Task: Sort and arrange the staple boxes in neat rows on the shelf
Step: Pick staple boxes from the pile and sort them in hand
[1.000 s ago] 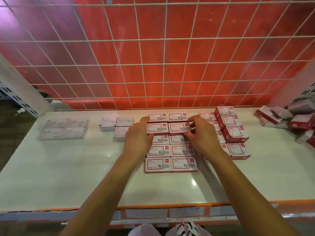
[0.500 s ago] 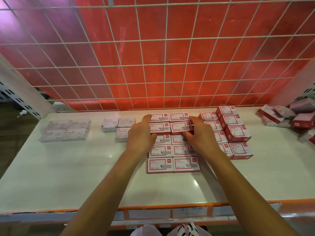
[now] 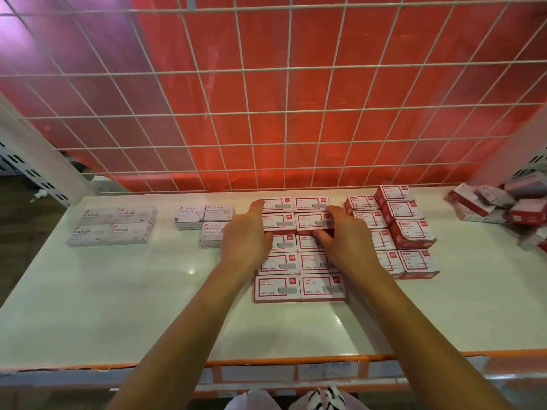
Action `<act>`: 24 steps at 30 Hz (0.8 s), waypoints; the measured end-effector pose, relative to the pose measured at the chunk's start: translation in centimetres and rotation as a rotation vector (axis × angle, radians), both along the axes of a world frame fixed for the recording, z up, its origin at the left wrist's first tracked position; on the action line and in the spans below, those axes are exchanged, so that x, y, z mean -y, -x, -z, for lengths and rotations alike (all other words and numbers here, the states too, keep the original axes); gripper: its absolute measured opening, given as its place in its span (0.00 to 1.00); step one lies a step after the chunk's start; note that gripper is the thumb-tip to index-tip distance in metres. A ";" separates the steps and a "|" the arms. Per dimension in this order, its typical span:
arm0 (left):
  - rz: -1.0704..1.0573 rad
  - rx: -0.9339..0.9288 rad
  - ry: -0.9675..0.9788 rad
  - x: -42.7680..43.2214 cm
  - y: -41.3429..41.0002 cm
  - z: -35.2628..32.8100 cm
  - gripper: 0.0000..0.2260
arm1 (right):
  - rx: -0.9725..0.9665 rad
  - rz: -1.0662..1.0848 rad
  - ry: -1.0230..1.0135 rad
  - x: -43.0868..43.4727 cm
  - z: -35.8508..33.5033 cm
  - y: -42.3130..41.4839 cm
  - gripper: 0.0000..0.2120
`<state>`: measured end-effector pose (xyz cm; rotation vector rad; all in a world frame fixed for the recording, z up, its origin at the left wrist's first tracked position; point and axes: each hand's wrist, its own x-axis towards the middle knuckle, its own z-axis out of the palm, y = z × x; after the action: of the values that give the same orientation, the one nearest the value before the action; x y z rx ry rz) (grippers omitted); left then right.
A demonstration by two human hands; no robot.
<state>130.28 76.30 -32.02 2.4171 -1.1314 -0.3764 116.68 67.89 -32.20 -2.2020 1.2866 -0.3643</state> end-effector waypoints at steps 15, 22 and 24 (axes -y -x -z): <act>0.350 0.121 -0.309 3.0 -1.9 -2.2 0.44 | -0.240 -0.341 -0.038 4.3 -1.3 -1.6 0.41; 0.429 0.042 -0.338 4.8 -3.0 -2.5 0.33 | -0.292 -0.497 -0.048 5.8 -1.8 -2.8 0.33; 0.443 0.056 -0.338 5.0 -3.1 -2.6 0.38 | -0.315 -0.521 -0.056 5.9 -1.9 -2.9 0.33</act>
<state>133.37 71.34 -29.39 2.4470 -1.7567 -0.6900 119.61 61.96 -30.33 -2.5040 0.8003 0.2248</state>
